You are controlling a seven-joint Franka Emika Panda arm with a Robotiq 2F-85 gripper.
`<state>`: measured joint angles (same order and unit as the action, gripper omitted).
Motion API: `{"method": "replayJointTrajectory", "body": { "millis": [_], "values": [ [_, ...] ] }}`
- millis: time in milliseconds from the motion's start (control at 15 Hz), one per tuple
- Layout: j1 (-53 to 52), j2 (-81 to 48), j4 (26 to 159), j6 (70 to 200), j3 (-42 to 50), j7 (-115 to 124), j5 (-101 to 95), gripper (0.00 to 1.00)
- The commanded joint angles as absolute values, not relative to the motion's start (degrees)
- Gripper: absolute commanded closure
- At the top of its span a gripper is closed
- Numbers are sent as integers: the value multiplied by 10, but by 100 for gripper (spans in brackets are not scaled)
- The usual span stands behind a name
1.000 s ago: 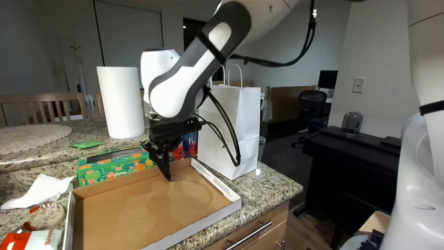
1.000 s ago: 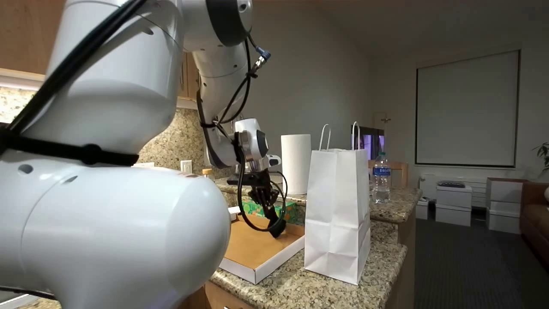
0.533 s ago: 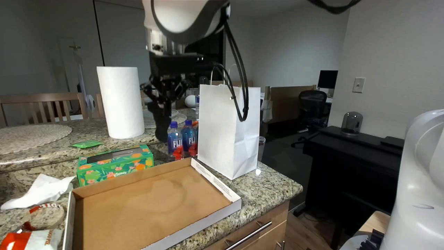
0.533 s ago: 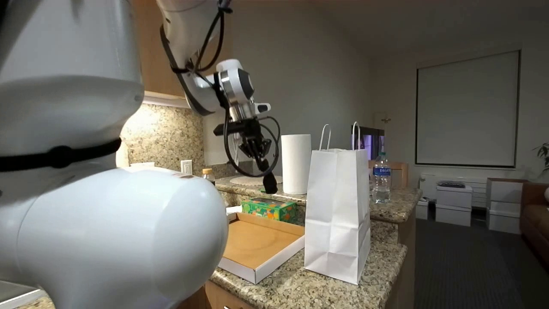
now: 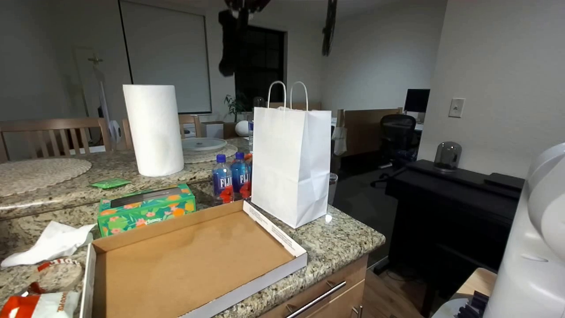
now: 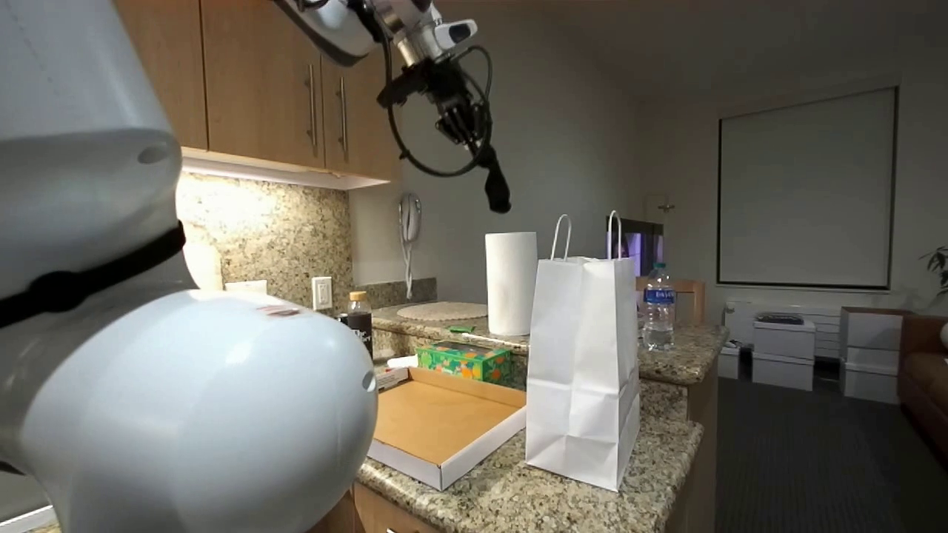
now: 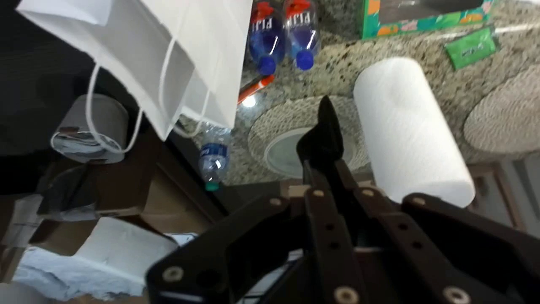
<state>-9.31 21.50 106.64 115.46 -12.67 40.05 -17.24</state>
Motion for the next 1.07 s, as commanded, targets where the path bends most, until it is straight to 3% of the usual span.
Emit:
{"method": "replayJointTrajectory", "body": {
  "millis": [0, 533, 1000],
  "values": [
    [-33, 235, 1008, 1100, -126, 433, -166, 91],
    [18, 223, 1032, 1076, -49, 396, -79, 91],
    [15, 171, 1074, 1065, -40, 377, -60, 91]
  ]
}}
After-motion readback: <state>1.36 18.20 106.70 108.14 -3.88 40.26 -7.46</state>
